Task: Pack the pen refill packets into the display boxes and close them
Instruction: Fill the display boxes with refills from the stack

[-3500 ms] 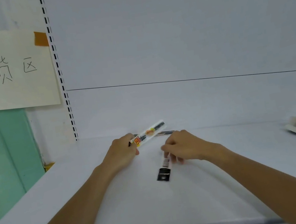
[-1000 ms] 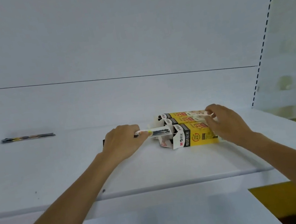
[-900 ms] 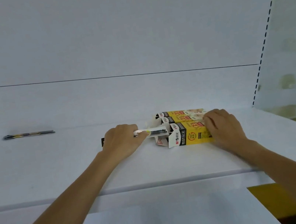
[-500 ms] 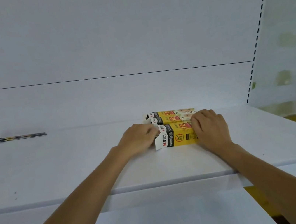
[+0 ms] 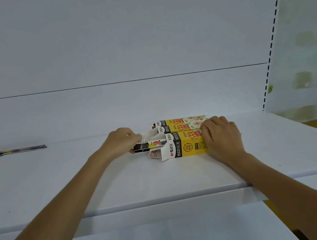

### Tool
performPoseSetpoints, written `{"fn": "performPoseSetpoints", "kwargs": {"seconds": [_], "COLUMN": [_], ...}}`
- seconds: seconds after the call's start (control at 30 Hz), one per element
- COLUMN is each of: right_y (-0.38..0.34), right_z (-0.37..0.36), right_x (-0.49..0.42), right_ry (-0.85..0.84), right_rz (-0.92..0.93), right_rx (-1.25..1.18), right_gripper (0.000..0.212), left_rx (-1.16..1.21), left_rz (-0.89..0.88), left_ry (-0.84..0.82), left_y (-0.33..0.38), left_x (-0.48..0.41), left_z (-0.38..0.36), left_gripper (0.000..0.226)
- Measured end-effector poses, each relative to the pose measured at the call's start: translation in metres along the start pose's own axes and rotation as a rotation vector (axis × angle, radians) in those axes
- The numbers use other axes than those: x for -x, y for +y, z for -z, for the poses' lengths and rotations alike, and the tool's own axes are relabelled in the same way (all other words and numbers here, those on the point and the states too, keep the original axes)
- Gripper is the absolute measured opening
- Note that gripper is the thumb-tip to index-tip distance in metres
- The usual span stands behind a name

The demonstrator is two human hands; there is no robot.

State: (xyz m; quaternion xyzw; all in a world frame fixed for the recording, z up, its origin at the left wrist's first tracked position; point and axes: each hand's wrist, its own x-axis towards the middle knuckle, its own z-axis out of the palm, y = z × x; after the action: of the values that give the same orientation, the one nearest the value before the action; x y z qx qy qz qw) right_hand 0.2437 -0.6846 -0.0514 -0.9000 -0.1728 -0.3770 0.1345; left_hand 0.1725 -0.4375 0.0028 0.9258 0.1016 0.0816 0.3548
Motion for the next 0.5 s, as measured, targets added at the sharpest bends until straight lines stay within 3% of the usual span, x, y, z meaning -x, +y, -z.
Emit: {"fn": "performPoseSetpoints", "kwargs": {"seconds": [0.07,0.17,0.3,0.4,0.5], "right_y": [-0.001,-0.002,-0.004,-0.003,-0.002], "right_z": [0.001,0.001,0.003,0.002,0.001], "right_x": [0.0,0.0,0.001,0.0,0.0], "right_ry": [-0.003,-0.014,-0.008,-0.003,-0.002], "right_rz": [-0.006,-0.014,-0.015,-0.024,-0.029], "right_rx": [-0.001,-0.009,-0.015,-0.019,-0.018], "right_gripper": [0.051,0.045,0.061,0.06,0.058], "left_rx": [0.096,0.227,0.384,0.41,0.544], "left_rz": [-0.062,-0.08,-0.066,-0.059,0.015], "left_ry": [-0.002,0.023,-0.028,0.006,-0.078], "left_y": [-0.004,-0.003,0.013,0.024,0.023], "left_x": [0.002,0.0,-0.001,-0.003,-0.002], "left_z": [-0.003,-0.012,-0.03,-0.041,-0.044], "left_gripper": [0.001,0.012,0.015,0.025,0.017]}}
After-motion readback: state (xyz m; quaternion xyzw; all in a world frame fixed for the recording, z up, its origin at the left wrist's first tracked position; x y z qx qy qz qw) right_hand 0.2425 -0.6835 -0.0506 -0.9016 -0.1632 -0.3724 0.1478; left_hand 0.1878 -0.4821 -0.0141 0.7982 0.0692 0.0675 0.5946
